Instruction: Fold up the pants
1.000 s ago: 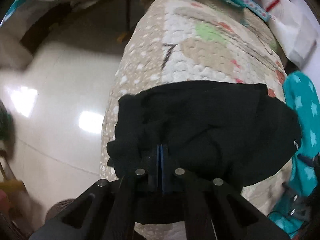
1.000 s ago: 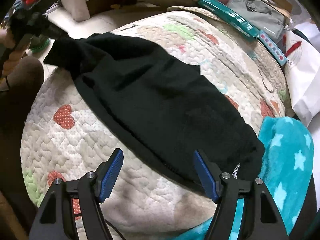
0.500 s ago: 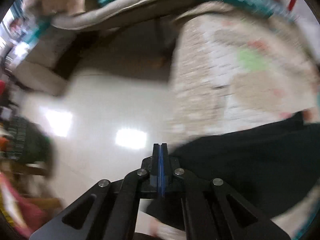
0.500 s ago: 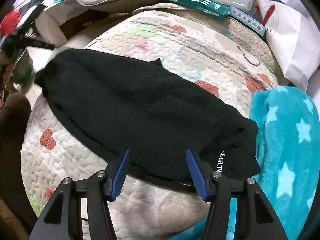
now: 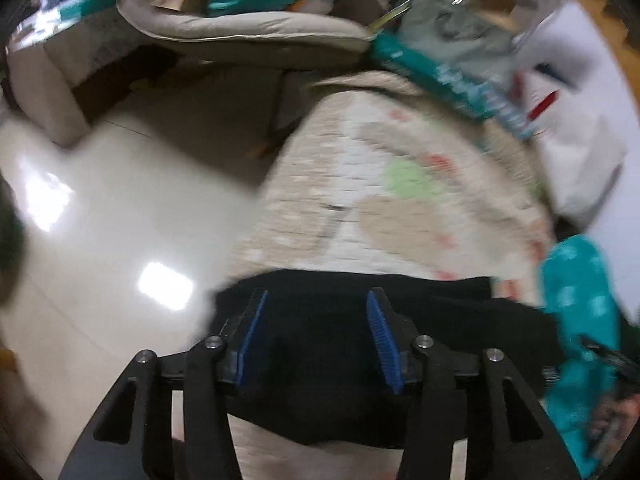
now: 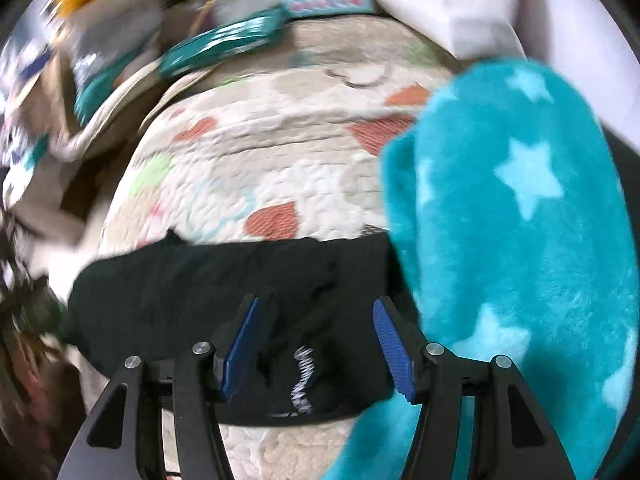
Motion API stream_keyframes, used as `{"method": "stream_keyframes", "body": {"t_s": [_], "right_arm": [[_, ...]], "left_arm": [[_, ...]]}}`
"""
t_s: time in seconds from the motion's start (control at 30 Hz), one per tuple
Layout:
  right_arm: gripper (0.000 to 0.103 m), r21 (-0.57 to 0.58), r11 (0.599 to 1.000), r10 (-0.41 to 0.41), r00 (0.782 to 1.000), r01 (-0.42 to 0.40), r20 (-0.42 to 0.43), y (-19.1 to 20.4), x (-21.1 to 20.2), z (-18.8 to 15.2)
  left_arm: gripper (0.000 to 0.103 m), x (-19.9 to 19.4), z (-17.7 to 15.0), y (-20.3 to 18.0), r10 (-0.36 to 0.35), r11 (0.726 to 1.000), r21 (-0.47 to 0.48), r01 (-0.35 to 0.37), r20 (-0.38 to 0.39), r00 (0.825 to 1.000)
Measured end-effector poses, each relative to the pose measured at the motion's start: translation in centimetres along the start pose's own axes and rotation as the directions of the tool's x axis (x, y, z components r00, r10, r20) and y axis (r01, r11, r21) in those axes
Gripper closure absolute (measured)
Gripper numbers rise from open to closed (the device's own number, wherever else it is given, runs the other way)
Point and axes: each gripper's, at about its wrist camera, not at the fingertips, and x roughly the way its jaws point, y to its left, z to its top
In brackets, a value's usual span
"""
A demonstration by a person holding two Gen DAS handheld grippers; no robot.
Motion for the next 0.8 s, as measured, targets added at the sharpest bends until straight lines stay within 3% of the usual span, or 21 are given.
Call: {"method": "stream_keyframes", "body": {"t_s": [0.07, 0.17, 0.3, 0.33, 0.37, 0.47, 0.63, 0.8], "right_arm": [[0.040, 0.042, 0.999, -0.014, 0.999, 0.015, -0.038, -1.1, 1.3, 0.4], [0.040, 0.047, 0.997, -0.054, 0.994, 0.059, -0.090, -1.4, 3.2, 0.4], [0.040, -0.038, 0.995, -0.093, 0.988, 0.089, -0.124, 0.0, 4.7, -0.1], [0.046, -0.082, 0.993, -0.095, 0.986, 0.085, -0.134, 0.7, 5.0, -0.4], [0.069, -0.110, 0.990, -0.100, 0.987, 0.086, -0.128, 1.1, 5.2, -0.8], [0.083, -0.178, 0.979, -0.114, 0.989, 0.096, -0.094, 2.3, 4.7, -1.1], [0.088, -0.108, 0.983, -0.159, 0.985, 0.151, -0.067, 0.9, 4.1, -0.7], [0.091, -0.147, 0.944, -0.304, 0.951, 0.294, -0.052, 1.1, 4.3, -0.8]], "left_arm": [[0.049, 0.3, -1.4, -1.4, -0.068, 0.998, -0.009, 0.068, 0.004, 0.998], [0.048, 1.3, -3.5, -3.3, -0.111, 0.994, 0.023, 0.111, -0.004, 0.994], [0.048, 2.7, -6.2, -3.7, -0.181, 0.982, 0.048, 0.183, -0.043, 0.983], [0.048, 3.1, -6.6, -3.7, -0.185, 0.981, 0.052, 0.187, -0.049, 0.982], [0.048, 3.2, -7.1, -3.7, -0.186, 0.980, 0.056, 0.190, -0.057, 0.981], [0.048, 3.6, -7.9, -3.4, -0.203, 0.977, 0.050, 0.207, -0.071, 0.977], [0.048, 3.4, -8.1, -2.6, -0.217, 0.975, 0.043, 0.220, -0.061, 0.974], [0.047, 3.7, -8.4, -1.9, -0.221, 0.975, 0.022, 0.223, -0.068, 0.973]]}}
